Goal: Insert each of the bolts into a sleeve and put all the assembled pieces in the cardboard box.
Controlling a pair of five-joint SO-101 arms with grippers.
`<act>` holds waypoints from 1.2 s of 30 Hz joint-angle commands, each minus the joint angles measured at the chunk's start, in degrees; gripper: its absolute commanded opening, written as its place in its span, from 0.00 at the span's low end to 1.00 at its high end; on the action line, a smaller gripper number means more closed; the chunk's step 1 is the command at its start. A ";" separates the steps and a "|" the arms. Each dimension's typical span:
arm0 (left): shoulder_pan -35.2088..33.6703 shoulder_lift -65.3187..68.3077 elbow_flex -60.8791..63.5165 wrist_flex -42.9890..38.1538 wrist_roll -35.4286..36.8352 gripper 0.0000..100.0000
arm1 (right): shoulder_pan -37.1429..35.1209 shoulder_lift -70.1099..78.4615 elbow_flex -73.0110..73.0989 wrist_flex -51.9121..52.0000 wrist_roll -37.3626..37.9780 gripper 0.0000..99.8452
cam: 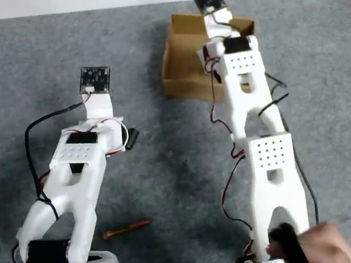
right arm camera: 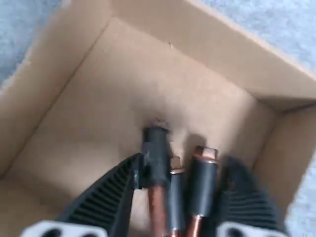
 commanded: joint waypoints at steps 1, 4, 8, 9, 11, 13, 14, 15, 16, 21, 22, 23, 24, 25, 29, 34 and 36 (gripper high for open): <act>0.13 -0.40 -2.77 0.18 -0.26 0.01 | 0.75 -0.92 -8.04 6.29 -0.35 0.30; 0.48 -2.15 -2.77 0.18 -0.18 0.01 | 0.40 -0.92 -17.01 13.23 -0.35 0.30; 0.31 -8.40 -0.48 0.53 3.60 0.01 | -1.80 -0.66 -30.81 24.75 -0.35 0.30; 0.40 -9.89 0.57 0.53 4.75 0.01 | -2.59 -0.57 -34.07 27.65 -0.35 0.30; 0.66 -12.53 2.95 0.26 5.45 0.01 | -4.88 -1.54 -39.16 32.31 -0.35 0.30; 1.19 -14.29 4.26 0.26 5.45 0.01 | -7.08 -2.77 -38.90 35.38 -0.35 0.30; 1.19 -14.64 4.35 0.26 5.45 0.01 | -7.69 -3.65 -37.76 35.38 -0.35 0.30; 1.10 -14.73 4.35 0.26 5.45 0.01 | -7.78 -4.62 -36.79 35.38 -0.70 0.30; 0.75 -14.73 4.35 0.26 5.45 0.01 | -7.69 -5.41 -36.09 35.30 -1.93 0.30; -3.91 -15.08 4.35 0.26 6.59 0.01 | -9.63 -12.62 -34.95 35.30 -4.75 0.30; -4.79 -15.25 4.35 0.44 8.26 0.01 | -10.59 -13.93 -34.77 35.30 -4.75 0.30; -5.76 -15.25 4.35 0.53 10.20 0.01 | -11.56 -15.25 -34.07 35.30 -4.66 0.30; -6.90 -15.25 4.35 0.53 11.87 0.01 | -12.88 -16.48 -33.19 35.30 -4.57 0.30; -7.96 -15.25 4.35 0.53 13.10 0.01 | -14.37 -17.80 -32.13 35.30 -4.48 0.30; -9.98 -15.25 4.35 0.62 14.59 0.01 | -19.74 -21.23 -25.54 35.21 -4.40 0.30; -8.40 -15.43 3.03 3.69 15.65 0.01 | -20.79 -22.55 -21.05 35.21 -4.40 0.30; -6.11 -15.60 -0.57 12.66 15.74 0.01 | -19.21 -23.52 -20.70 35.21 -4.40 0.30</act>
